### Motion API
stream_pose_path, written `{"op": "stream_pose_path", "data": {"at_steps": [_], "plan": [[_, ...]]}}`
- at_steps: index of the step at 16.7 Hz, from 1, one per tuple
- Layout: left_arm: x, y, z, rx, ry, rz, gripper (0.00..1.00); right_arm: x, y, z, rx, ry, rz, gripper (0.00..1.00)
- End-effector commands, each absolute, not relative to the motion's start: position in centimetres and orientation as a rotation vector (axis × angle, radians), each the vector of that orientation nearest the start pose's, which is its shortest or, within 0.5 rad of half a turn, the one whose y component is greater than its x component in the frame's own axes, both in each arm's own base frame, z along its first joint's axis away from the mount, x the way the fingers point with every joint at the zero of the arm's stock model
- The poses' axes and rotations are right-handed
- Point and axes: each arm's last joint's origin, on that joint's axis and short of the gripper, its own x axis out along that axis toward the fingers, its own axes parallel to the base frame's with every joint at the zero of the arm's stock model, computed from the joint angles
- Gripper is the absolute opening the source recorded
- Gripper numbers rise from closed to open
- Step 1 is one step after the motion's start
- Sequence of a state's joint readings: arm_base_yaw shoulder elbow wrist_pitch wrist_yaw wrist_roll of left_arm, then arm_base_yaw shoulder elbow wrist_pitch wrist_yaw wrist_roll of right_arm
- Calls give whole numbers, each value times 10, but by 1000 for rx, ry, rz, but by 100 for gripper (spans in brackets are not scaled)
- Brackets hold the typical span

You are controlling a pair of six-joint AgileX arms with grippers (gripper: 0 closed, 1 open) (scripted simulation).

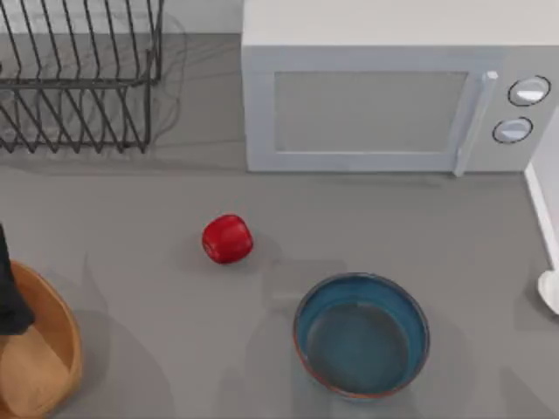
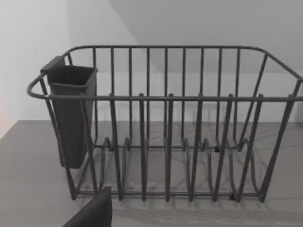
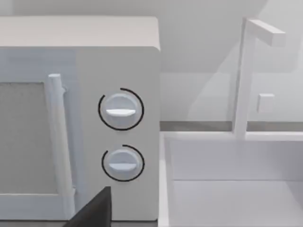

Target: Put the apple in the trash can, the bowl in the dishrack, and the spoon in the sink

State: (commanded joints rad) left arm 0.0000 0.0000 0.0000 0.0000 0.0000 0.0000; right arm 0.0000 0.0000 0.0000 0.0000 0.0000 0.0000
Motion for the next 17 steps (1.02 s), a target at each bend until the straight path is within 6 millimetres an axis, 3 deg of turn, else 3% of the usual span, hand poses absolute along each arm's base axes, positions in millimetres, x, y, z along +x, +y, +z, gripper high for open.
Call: {"op": "stream_pose_path", "data": {"at_steps": [5,10,13,17], "plan": [[107,-3,168,14,41,-16,100,106,-1,160,0,0,0,100],[119,-11,206,86,230,-96,100,106,-1,160,0,0,0,100],[140,-20,236,154,384,-171,100,106,-1,160,0,0,0,100],[185,-42,270,268,613,-298,100,106,-1,160,0,0,0,100]]}}
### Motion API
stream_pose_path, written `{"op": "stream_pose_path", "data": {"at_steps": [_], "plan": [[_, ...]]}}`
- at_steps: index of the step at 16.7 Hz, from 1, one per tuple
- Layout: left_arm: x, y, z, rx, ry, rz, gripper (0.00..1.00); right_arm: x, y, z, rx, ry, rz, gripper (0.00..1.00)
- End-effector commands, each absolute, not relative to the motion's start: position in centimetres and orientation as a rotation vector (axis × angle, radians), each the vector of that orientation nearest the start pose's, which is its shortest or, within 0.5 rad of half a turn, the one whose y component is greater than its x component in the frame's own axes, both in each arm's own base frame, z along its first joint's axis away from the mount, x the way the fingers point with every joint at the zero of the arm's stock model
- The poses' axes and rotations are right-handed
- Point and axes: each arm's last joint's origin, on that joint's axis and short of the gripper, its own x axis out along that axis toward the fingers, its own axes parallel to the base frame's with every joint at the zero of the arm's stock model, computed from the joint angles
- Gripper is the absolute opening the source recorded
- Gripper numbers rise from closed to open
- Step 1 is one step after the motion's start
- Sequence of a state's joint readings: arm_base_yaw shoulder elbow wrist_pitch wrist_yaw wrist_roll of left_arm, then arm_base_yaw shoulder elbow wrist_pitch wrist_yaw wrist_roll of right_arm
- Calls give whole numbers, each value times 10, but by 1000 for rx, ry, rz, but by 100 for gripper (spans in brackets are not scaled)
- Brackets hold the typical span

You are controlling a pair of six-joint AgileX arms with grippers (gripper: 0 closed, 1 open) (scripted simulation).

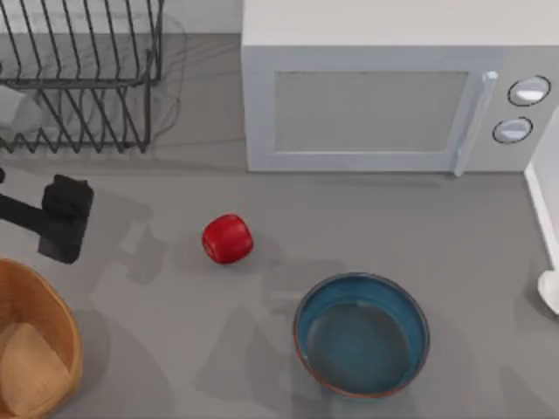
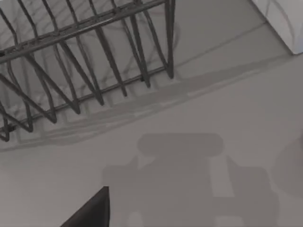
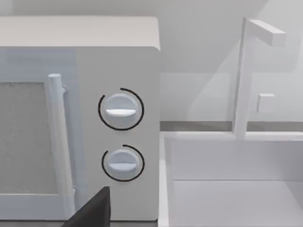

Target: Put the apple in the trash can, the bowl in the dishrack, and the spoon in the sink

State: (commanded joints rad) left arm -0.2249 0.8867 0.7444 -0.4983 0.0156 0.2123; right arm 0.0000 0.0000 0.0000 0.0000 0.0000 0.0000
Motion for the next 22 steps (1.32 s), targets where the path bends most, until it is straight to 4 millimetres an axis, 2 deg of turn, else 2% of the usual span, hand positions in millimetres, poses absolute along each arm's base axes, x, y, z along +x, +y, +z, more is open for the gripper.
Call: {"op": "stream_pose_path", "data": {"at_steps": [3,6,9,12,15,18,22], "plan": [[227,-67,283,365,791,-407,100,106,-1,160,0,0,0,100],[272,-99,282,465,964,-519,100,106,-1,160,0,0,0,100],[312,-135,266,559,1126,-625,100,106,-1,160,0,0,0,100],[344,-167,239,638,1267,-713,100,106,-1,160,0,0,0,100],[365,-193,209,696,1384,-780,100,106,-1,160,0,0,0,100],[375,-208,186,729,1463,-819,100,106,-1,160,0,0,0,100],[378,-212,178,738,1487,-830,100,106,-1,160,0,0,0,100]]}}
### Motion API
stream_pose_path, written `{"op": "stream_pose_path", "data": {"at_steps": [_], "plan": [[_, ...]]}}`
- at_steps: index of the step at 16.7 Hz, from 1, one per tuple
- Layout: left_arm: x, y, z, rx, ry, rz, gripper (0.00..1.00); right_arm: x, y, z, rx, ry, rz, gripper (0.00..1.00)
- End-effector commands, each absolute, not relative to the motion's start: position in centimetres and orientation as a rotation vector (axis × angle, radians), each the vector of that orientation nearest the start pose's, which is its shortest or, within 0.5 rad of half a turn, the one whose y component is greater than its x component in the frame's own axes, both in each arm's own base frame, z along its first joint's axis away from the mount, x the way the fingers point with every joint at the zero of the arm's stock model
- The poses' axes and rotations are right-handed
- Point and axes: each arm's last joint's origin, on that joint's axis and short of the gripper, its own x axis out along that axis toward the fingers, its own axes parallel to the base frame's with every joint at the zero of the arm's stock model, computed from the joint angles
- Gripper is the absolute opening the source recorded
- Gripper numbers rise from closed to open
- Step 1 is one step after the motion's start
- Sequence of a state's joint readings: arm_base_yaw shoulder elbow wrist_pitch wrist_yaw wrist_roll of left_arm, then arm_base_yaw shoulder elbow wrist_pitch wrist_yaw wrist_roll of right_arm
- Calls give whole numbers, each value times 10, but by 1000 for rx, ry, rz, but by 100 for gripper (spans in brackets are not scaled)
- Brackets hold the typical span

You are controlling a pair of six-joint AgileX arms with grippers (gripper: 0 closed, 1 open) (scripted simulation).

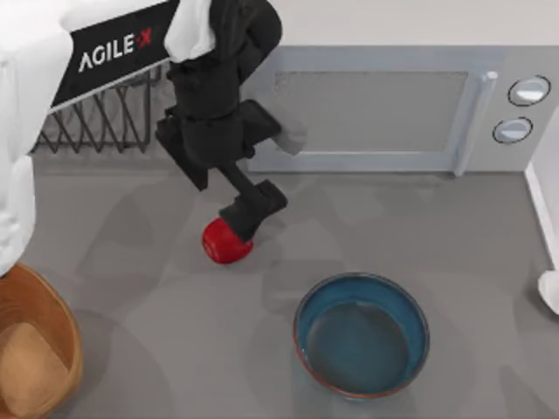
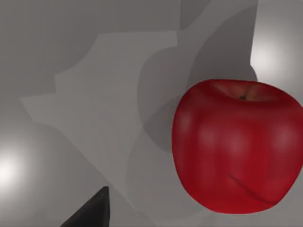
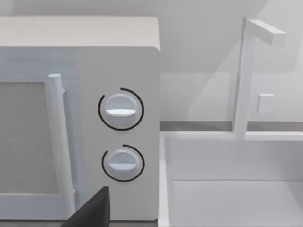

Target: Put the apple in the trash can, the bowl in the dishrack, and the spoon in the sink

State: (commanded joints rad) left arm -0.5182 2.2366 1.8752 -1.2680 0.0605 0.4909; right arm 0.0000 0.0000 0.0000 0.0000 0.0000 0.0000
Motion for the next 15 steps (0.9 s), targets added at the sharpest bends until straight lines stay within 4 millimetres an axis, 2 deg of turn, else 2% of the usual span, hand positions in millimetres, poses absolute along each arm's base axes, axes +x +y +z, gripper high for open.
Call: {"op": "stream_pose_path", "data": {"at_steps": [5,11,13,15], "plan": [[378,-211,173,737,1489,-829,100,106,-1,160,0,0,0,100],[374,-214,117,737,1481,-829,100,106,-1,160,0,0,0,100],[373,-213,109,738,1487,-831,100,106,-1,160,0,0,0,100],[373,-213,109,738,1487,-831,100,106,-1,160,0,0,0,100]]}}
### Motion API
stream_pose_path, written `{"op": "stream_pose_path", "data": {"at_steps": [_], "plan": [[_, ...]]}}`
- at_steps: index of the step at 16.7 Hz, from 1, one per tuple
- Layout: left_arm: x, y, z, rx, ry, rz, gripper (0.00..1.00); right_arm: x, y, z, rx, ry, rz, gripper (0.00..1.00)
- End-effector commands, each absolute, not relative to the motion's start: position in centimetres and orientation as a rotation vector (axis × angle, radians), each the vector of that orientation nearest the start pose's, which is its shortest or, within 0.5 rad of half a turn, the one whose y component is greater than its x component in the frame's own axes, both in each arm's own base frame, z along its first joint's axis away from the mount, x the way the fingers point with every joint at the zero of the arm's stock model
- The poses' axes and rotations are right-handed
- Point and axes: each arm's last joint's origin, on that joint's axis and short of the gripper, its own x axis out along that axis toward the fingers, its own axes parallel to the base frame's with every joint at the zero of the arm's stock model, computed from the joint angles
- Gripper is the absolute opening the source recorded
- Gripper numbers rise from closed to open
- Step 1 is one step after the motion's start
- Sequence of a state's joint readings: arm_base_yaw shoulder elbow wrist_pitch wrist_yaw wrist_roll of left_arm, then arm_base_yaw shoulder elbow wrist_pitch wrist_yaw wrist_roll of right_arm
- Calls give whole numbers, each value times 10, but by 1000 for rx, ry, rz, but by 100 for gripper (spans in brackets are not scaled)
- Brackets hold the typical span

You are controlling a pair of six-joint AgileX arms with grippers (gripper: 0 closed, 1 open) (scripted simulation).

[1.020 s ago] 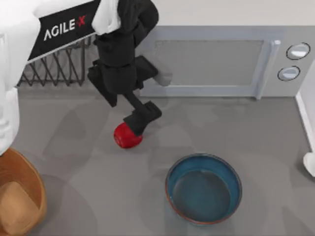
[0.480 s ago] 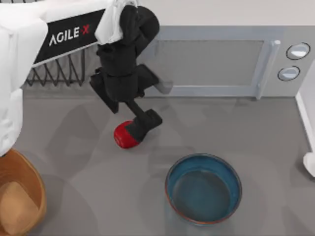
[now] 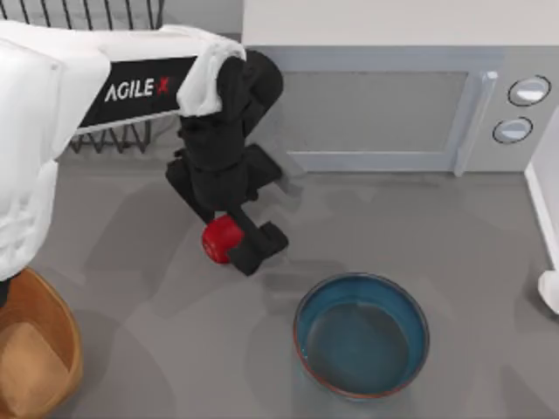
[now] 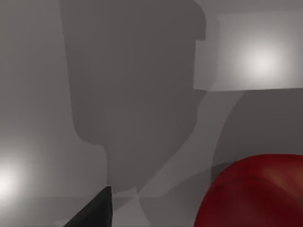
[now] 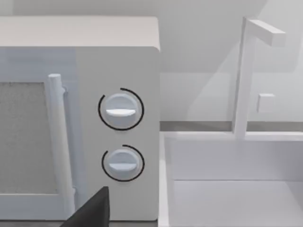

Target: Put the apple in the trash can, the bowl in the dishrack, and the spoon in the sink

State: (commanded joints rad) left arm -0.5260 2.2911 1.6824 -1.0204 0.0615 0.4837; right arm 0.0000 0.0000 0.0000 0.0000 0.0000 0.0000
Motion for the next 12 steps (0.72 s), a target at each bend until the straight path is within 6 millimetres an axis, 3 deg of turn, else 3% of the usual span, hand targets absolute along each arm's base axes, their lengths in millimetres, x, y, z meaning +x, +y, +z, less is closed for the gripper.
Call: {"op": "stream_pose_path", "data": {"at_steps": [1,12], "plan": [[373,-213,109,738,1487,-831,100,106,-1,160,0,0,0,100],[373,-213,109,738,1487,-831,17,106,-1,160,0,0,0,100]]}}
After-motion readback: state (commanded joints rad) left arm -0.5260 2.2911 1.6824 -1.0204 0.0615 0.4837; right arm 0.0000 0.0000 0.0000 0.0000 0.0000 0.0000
